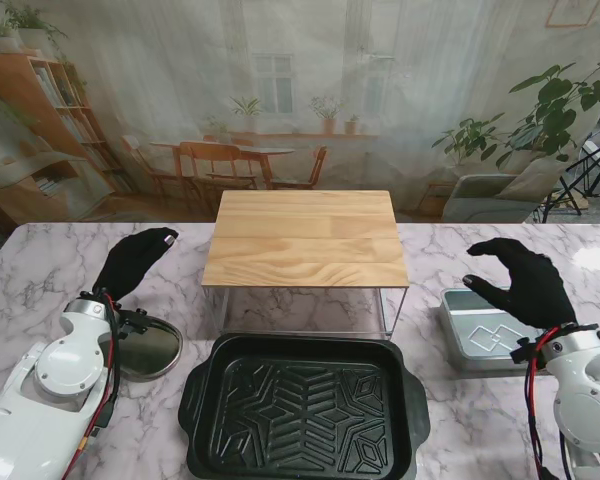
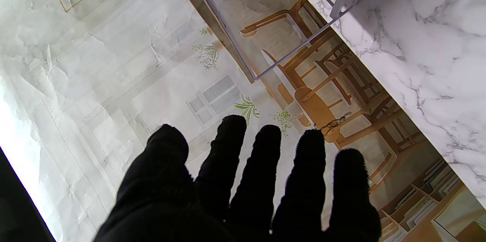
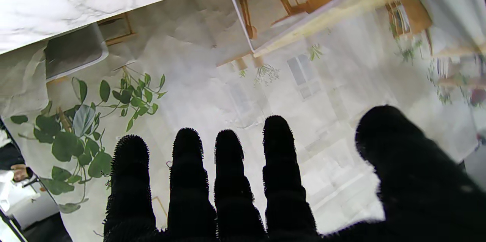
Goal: Stack the baking trays onto the shelf
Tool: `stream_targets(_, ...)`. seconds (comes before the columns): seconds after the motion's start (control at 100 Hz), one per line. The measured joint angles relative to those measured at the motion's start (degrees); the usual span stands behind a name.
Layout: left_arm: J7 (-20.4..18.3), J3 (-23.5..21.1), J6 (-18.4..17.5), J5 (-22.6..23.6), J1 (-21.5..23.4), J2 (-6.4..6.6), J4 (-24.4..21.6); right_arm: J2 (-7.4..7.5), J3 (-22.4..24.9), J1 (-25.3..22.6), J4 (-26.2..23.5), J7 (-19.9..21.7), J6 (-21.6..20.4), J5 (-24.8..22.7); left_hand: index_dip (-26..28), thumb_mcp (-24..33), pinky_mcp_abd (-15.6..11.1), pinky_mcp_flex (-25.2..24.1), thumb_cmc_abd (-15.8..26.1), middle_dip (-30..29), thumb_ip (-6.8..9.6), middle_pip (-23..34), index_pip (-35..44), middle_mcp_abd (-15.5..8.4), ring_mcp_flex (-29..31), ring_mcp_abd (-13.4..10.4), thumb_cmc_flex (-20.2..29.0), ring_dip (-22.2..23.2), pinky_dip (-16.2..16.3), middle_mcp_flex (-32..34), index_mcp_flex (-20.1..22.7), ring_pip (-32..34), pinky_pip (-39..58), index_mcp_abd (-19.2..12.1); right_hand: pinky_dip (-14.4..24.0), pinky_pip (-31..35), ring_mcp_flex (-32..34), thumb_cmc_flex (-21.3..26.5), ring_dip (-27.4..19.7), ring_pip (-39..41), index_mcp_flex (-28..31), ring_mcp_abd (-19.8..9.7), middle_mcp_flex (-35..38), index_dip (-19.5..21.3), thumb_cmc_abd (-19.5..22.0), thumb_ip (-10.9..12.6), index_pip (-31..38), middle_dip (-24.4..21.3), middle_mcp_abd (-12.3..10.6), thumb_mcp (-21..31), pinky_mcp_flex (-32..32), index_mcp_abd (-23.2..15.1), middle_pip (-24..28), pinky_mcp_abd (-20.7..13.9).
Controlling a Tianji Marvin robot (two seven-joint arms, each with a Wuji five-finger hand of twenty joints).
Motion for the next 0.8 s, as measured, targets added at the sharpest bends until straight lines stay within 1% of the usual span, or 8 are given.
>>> stream_targets(0.1,0.0,-0.1,0.0,-0.1,0.0,-0.01,0.0,0.85,1.7,-0.1,0.3,2.7,-0.6,-5.2,0.0,0.0,0.0,0.0,0.0,0.0,0.00,0.0,0.0,0.0,0.0,0.0,0.0,0.0,0.0,0.0,0.0,0.0,0.0,0.0,0.0,-1.3,-0.8,-0.7,0.0,-1.9,-2.7,-0.4,-2.8,0.0,-3.7,-0.1,-0.4,-0.1,-0.9,1.1,-0.1,-0.1,0.1,0.0)
stream_targets(0.24,0.2,-0.1,-0.1,0.0,0.0,-0.02,-0.1,2.23,3.2,-0.5,1.0,6.2,-2.0,-8.4,0.0,0.0,0.0,0.0,0.0,0.0,0.00,0.0,0.0,0.0,0.0,0.0,0.0,0.0,0.0,0.0,0.0,0.0,0.0,0.0,-0.1,-4.0,-2.3,0.2,-0.6,-3.2,-6.2,-1.0,-5.9,-0.7,-9.4,-0.3,-0.3,-0.7,-2.1,-0.1,-0.1,-1.8,-0.1,0.0)
stream_targets(0.32,0.3,-0.3,-0.2,0.1,0.0,-0.03,-0.1,2.81,4.1,-0.9,1.3,6.1,-2.8,-15.3,0.0,0.0,0.0,0.0,0.0,0.0,0.00,0.0,0.0,0.0,0.0,0.0,0.0,0.0,0.0,0.0,0.0,0.0,0.0,0.0,-1.2,-5.9,-3.5,2.3,-1.6,-6.3,-7.8,-1.4,-7.5,-2.7,-12.6,-0.4,-1.6,-2.0,-2.8,-4.4,-0.5,-5.5,-1.8,0.0)
stream_targets(0.42,0.3,-0.4,-0.3,0.0,0.1,-0.04,-0.1,3.72,5.0,-2.2,1.0,7.3,-2.0,-22.8,0.0,0.0,0.0,0.0,0.0,0.0,0.00,0.0,0.0,0.0,0.0,0.0,0.0,0.0,0.0,0.0,0.0,0.0,0.0,0.0,-2.0,-8.4,-5.7,4.7,-2.7,-7.3,-10.1,-1.6,-9.4,-4.8,-15.1,-0.4,-3.6,-3.4,-4.2,-5.0,-2.0,-11.2,-5.1,-0.2)
stream_targets(0.51,0.3,-0.4,-0.3,0.0,0.1,-0.04,-0.1,4.45,5.0,-3.1,1.1,8.1,-1.5,-23.0,0.0,0.0,0.0,0.0,0.0,0.0,0.00,0.0,0.0,0.0,0.0,0.0,0.0,0.0,0.0,0.0,0.0,0.0,0.0,0.0,-2.3,-10.6,-7.0,5.3,-3.0,-7.5,-12.4,-1.6,-11.2,-7.2,-16.4,-0.1,-4.3,-5.6,-6.0,-4.9,-2.4,-15.1,-10.1,-1.0)
stream_targets(0.61,0.3,-0.4,-0.3,0.0,0.1,-0.04,-0.1,4.73,5.0,-3.5,1.4,9.6,-0.7,-23.2,0.0,0.0,0.0,0.0,0.0,0.0,0.00,0.0,0.0,0.0,0.0,0.0,0.0,0.0,0.0,0.0,0.0,0.0,0.0,0.0,-2.3,-12.2,-7.5,7.3,-3.4,-9.0,-13.8,-2.0,-11.6,-9.1,-16.7,0.0,-4.3,-6.8,-7.2,-5.1,-2.8,-16.6,-13.2,-1.5)
stream_targets(0.77,0.3,-0.4,-0.2,0.0,0.1,-0.04,-0.1,5.16,3.7,-3.6,2.8,9.3,2.1,-26.6,0.0,0.0,0.0,0.0,0.0,0.0,0.00,0.0,0.0,0.0,0.0,0.0,0.0,0.0,0.0,0.0,0.0,0.0,0.0,0.0,-2.3,-13.3,-8.1,7.5,-3.4,-10.5,-15.2,-2.1,-11.6,-10.0,-16.8,0.1,-4.4,-7.5,-7.8,-5.0,-3.0,-16.6,-15.1,-1.6)
stream_targets(0.8,0.3,-0.4,-0.2,0.0,0.1,-0.04,-0.1,5.20,3.4,-3.5,3.1,9.3,2.7,-26.6,0.0,0.0,0.0,0.0,0.0,0.0,0.00,0.0,0.0,0.0,0.0,0.0,0.0,0.0,0.0,0.0,0.0,0.0,0.0,0.0,-2.3,-13.3,-8.1,7.5,-3.4,-10.5,-15.2,-2.1,-11.6,-10.0,-16.8,0.1,-4.3,-7.5,-7.8,-5.0,-3.0,-14.5,-15.1,-1.6)
